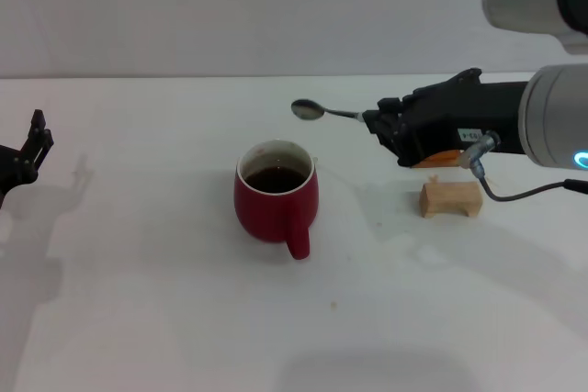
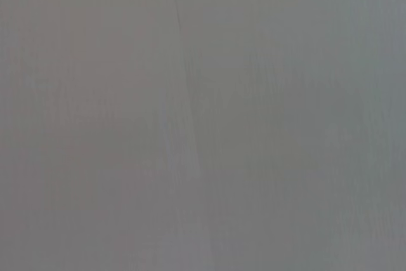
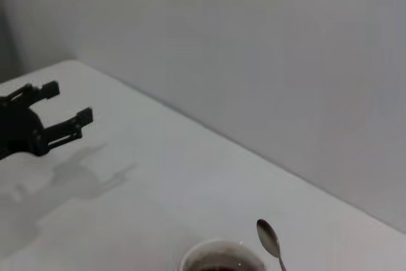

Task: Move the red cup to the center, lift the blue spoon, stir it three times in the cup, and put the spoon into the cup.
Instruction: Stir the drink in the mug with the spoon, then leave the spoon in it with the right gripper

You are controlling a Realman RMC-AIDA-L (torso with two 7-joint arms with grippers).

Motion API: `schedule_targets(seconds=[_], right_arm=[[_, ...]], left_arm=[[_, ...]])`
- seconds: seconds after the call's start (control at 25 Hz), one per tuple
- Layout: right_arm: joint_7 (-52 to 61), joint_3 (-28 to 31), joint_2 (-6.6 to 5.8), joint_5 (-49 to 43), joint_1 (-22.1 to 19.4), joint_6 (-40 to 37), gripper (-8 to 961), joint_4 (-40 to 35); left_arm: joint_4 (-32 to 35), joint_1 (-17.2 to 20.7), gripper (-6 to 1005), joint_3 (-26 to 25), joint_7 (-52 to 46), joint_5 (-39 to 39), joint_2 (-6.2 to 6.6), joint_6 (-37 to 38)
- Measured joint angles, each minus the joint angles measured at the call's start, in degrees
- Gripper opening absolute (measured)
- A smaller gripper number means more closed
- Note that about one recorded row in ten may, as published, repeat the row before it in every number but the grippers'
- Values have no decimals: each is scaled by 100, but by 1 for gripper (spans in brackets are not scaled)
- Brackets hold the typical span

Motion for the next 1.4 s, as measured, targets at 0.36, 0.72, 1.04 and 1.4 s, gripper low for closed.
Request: schedule_targets(seconds=[0.36, 0.72, 1.04, 1.4], right_arm=[[86, 238, 0, -100, 563, 788, 133, -9], [104, 340, -13, -207, 968, 1196, 132, -303], [97, 295, -13, -230, 1239, 1244, 133, -573], [57, 207, -3, -216, 1463, 1234, 133, -904]], left_arm=[[-1, -11, 844, -4, 0, 0, -3, -8], [4, -39, 844, -22, 0, 0, -2, -32], [15, -46, 844, -35, 0, 0, -2, -38], [18, -60, 846, -42, 0, 0, -2, -49]])
